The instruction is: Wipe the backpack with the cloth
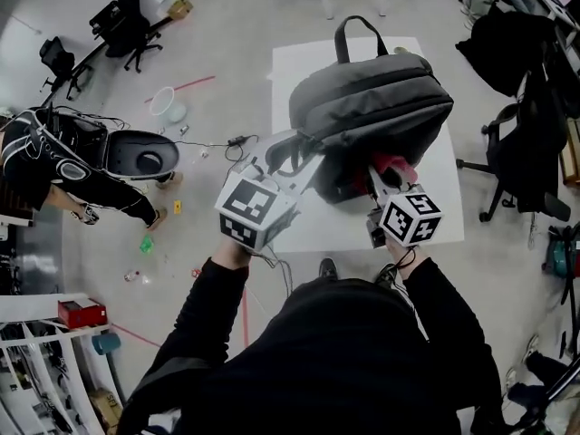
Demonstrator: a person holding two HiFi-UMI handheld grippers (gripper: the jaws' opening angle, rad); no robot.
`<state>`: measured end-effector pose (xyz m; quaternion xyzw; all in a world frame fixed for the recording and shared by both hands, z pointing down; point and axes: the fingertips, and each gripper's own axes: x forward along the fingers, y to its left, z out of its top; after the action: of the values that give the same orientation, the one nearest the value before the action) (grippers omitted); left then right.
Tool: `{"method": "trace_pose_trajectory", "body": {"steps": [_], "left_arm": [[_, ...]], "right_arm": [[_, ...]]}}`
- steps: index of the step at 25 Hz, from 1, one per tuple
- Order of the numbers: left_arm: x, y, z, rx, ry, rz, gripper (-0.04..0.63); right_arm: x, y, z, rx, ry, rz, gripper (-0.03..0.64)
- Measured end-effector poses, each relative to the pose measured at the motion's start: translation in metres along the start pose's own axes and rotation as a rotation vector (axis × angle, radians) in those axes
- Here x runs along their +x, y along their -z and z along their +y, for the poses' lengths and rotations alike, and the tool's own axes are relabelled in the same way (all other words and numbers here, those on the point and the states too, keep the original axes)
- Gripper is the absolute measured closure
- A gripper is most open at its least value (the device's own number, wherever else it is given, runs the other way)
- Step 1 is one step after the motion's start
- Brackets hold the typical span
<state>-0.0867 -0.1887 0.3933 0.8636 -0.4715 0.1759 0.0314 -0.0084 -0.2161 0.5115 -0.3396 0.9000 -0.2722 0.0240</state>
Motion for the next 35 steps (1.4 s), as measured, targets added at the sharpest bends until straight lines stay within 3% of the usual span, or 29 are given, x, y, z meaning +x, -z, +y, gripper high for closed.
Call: {"method": "trace_pose_trajectory", "body": {"steps": [2, 6, 8, 9, 11, 14, 20, 22, 25, 27, 33, 35], "left_arm": [[0.010, -0.005, 0.003, -0.018, 0.009, -0.007, 0.499], [0.013, -0.007, 0.016, -0.034, -0.009, 0.010, 0.502], [0.011, -0.004, 0.020, -0.048, -0.015, 0.010, 0.502], [0.011, -0.003, 0.021, -0.053, -0.018, 0.007, 0.500], [0.011, -0.002, 0.022, -0.059, -0.023, -0.004, 0.497], [0.011, -0.001, 0.031, -0.082, -0.036, -0.026, 0.495], [0.014, -0.004, 0.050, -0.144, -0.084, -0.041, 0.495], [0.018, -0.006, 0.053, -0.160, -0.102, -0.033, 0.494], [0.022, -0.006, 0.057, -0.171, -0.130, -0.024, 0.494], [0.024, -0.006, 0.058, -0.168, -0.155, -0.020, 0.494], [0.026, -0.007, 0.056, -0.146, -0.175, -0.017, 0.494], [0.026, -0.007, 0.058, -0.135, -0.171, -0.017, 0.494]], "right_arm": [[0.017, 0.037, 0.043, -0.127, -0.098, 0.108, 0.588], [0.051, 0.091, 0.131, -0.611, -0.262, 0.260, 0.588], [0.063, 0.102, 0.138, -0.767, -0.257, 0.270, 0.588], [0.065, 0.104, 0.130, -0.793, -0.231, 0.268, 0.588], [0.057, 0.102, 0.106, -0.761, -0.178, 0.256, 0.589], [0.030, 0.089, 0.060, -0.609, -0.082, 0.229, 0.589], [-0.030, 0.009, -0.124, -0.254, 0.358, 0.100, 0.589], [-0.051, -0.027, -0.177, -0.122, 0.432, 0.002, 0.589], [-0.062, -0.063, -0.209, 0.085, 0.369, -0.119, 0.589], [-0.056, -0.056, -0.206, 0.127, 0.294, -0.102, 0.589], [-0.039, 0.021, -0.114, -0.009, 0.188, 0.026, 0.589], [-0.024, 0.055, -0.058, -0.074, 0.075, 0.101, 0.589]]}}
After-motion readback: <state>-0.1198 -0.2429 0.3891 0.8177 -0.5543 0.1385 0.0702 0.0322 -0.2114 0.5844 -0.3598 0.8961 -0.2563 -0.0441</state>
